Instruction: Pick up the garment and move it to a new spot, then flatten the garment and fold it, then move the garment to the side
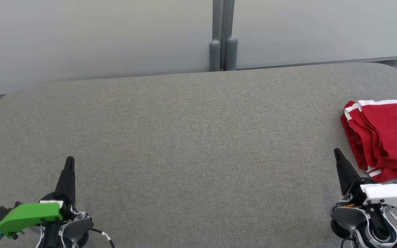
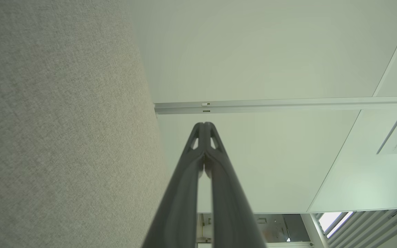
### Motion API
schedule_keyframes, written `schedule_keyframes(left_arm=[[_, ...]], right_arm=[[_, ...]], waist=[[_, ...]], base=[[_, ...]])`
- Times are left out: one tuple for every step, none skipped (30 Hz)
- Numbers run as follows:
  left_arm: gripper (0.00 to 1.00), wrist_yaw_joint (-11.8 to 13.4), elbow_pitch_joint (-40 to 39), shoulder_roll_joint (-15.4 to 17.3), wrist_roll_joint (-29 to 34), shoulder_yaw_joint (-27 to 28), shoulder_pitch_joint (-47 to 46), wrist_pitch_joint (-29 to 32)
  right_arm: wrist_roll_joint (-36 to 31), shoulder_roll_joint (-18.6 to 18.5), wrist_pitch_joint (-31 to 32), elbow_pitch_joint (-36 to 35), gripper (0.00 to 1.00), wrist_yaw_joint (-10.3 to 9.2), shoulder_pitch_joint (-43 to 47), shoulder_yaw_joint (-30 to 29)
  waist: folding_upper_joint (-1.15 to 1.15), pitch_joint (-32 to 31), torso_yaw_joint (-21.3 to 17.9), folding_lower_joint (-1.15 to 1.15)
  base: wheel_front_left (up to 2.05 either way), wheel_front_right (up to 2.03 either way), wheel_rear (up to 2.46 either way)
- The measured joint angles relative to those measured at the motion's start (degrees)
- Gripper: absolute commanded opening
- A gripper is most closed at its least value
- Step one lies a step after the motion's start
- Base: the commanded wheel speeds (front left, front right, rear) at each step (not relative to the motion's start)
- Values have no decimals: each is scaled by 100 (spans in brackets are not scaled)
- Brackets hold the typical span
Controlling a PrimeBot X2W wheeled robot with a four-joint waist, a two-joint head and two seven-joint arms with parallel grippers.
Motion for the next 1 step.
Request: schedule_keyframes(left_arm=[[0, -1, 0, 0, -1, 0, 0, 0]], right_arm=[[0, 0, 0, 0, 0, 0, 0, 0]], waist=[[0, 0, 0, 0]], base=[[0, 0, 0]])
